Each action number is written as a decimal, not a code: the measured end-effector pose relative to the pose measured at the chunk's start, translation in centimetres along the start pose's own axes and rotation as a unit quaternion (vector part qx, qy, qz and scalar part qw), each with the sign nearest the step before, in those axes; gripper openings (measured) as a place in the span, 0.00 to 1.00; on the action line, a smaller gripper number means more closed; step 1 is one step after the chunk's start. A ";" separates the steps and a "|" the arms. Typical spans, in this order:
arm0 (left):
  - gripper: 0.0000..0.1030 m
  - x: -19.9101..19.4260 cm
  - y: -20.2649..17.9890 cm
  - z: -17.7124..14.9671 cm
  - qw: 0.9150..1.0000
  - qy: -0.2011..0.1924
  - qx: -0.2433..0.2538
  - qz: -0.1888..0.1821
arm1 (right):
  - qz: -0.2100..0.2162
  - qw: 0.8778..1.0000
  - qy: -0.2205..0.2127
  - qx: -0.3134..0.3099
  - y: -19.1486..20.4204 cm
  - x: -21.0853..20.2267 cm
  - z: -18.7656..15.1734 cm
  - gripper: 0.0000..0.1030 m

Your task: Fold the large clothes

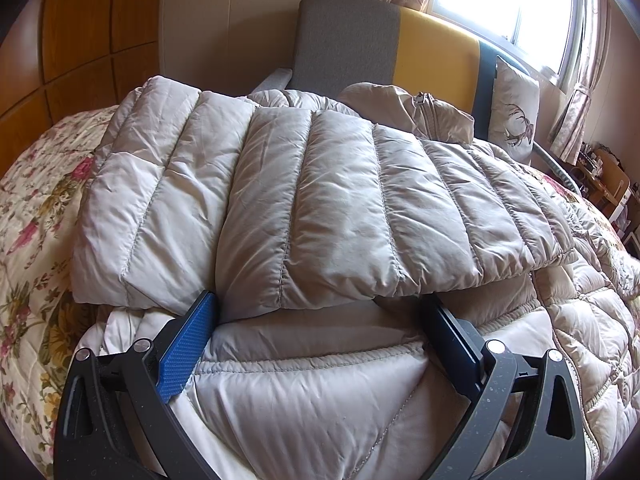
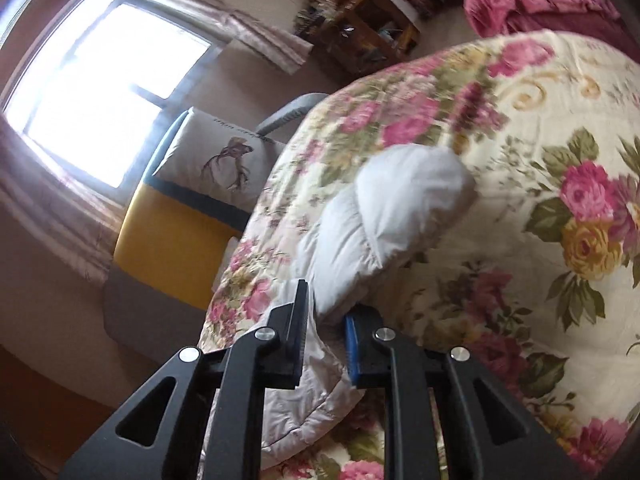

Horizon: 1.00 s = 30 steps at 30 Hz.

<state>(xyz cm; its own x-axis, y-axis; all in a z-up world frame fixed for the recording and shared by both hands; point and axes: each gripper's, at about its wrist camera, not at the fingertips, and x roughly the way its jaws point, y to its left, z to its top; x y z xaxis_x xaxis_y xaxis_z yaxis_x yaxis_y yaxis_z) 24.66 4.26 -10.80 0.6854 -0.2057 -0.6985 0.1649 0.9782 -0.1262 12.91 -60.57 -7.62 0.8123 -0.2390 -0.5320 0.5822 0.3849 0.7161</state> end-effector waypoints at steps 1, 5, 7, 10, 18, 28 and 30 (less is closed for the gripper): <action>0.96 0.1 0.0 0.0 1.000 0.000 0.000 0.000 | 0.012 1.000 0.002 -0.025 1.7 -0.2 -0.5 0.16; 0.96 -0.1 0.0 0.0 1.000 -0.001 -0.001 0.000 | 0.061 0.987 0.026 -0.145 9.1 0.0 -4.4 0.16; 0.96 0.0 0.0 0.0 1.000 -0.001 -0.001 -0.001 | 0.086 0.971 0.046 -0.219 13.1 0.0 -7.8 0.16; 0.96 -0.1 0.0 0.0 1.000 -0.001 -0.002 -0.001 | 0.130 0.938 0.077 -0.313 17.8 0.0 -13.5 0.16; 0.96 -0.1 0.0 0.0 1.000 -0.001 -0.002 -0.001 | 0.148 0.844 0.184 -0.482 21.7 3.8 -27.4 0.16; 0.96 0.0 0.1 0.0 1.000 0.001 -0.003 -0.002 | 0.117 0.849 0.163 -0.489 17.6 2.3 -29.8 0.89; 0.96 -0.1 0.0 0.2 1.000 0.004 -0.001 0.002 | 0.108 0.865 0.147 -0.468 17.3 1.5 -29.3 0.91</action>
<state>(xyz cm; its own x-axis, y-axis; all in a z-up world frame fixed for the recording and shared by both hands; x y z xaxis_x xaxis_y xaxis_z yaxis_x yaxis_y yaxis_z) 24.72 4.25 -10.55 0.6808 -0.2010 -0.7043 0.1611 0.9792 -0.1237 23.21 -28.16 -9.30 0.7752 0.1124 -0.6216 0.0236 0.9782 0.2064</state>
